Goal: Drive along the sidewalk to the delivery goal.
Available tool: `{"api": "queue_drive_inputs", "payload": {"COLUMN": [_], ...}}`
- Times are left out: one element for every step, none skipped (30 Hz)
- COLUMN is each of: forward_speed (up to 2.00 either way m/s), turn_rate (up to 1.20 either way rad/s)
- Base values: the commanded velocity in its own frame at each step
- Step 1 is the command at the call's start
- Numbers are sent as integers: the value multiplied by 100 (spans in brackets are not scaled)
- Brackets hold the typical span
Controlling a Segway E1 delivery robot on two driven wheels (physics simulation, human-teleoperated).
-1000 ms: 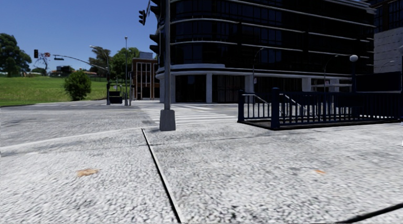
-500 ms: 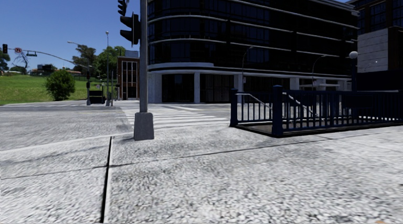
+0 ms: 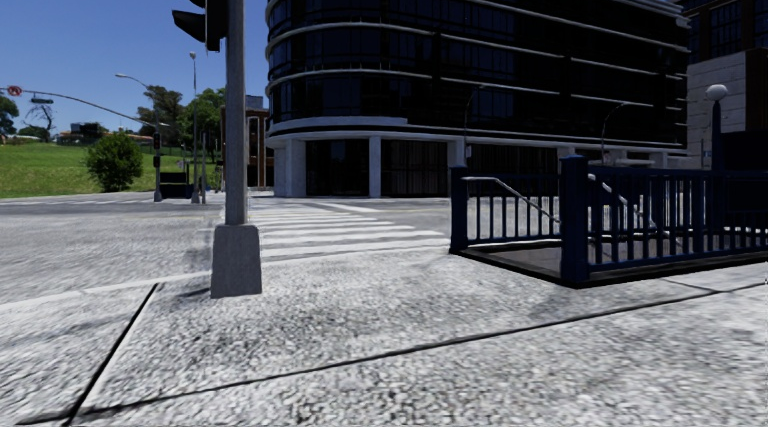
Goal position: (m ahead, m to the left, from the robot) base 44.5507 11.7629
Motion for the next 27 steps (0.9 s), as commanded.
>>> {"api": "queue_drive_inputs", "payload": {"forward_speed": [200,200,200,200,200,200,200,200,200,200,200,200,200,200,200,200,200,200,200,200,200,200,200,200,200,200,200], "turn_rate": [0,0,0,0,0,0,0,0,0,0,0,5,8,8,13,20,30,30,34,36,41,41,45,46,46,46,46]}}
